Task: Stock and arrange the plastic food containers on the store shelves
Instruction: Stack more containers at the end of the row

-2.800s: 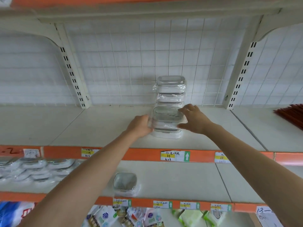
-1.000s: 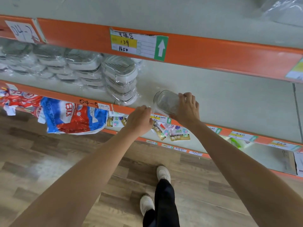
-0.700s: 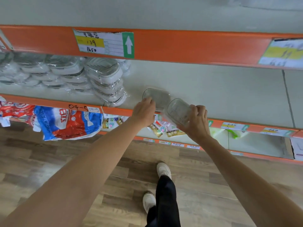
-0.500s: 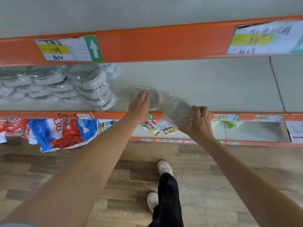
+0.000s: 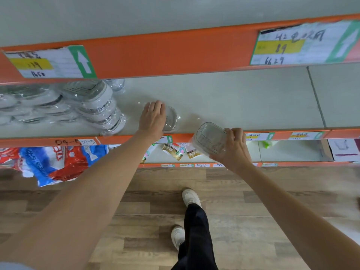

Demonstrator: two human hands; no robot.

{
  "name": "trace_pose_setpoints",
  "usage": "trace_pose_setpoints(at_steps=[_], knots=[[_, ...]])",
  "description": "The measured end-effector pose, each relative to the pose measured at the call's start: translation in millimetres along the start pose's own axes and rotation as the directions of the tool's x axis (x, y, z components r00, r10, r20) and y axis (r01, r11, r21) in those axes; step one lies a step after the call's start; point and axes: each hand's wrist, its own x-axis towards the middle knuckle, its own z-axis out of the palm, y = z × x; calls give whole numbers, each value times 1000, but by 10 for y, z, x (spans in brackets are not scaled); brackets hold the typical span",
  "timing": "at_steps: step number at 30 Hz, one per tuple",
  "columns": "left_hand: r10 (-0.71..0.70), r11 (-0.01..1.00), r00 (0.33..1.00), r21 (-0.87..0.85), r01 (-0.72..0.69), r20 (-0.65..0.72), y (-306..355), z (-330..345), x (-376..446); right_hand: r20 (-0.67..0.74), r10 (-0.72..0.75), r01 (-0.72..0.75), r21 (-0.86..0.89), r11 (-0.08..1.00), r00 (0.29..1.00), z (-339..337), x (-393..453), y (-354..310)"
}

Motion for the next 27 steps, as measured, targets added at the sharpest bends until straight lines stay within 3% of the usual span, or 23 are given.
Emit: trace_pose_setpoints(at_steps=[4, 11, 16, 21, 27], knots=[[8, 1000, 997, -17, -10, -82, -144, -10, -144, 43, -31, 32, -15, 999, 999, -20, 20, -154], [-30, 998, 999, -55, 32, 27, -383, -109, -687, 69, -147, 148, -4, 989, 987, -33, -75, -576], [-104, 994, 994, -31, 105, 18, -614, -238, -1219, 82, -250, 250, 11, 968, 965, -155, -278, -990], [-115, 992, 993, -58, 113, -38, -957, -576, -1824, 82, -390, 392, -6, 920, 917, -514, -579, -1414], [-160, 978, 986, -140, 152, -46, -1433, -1329, -2336, 61, -437, 440, -59, 896, 897, -1232, -880, -1790]])
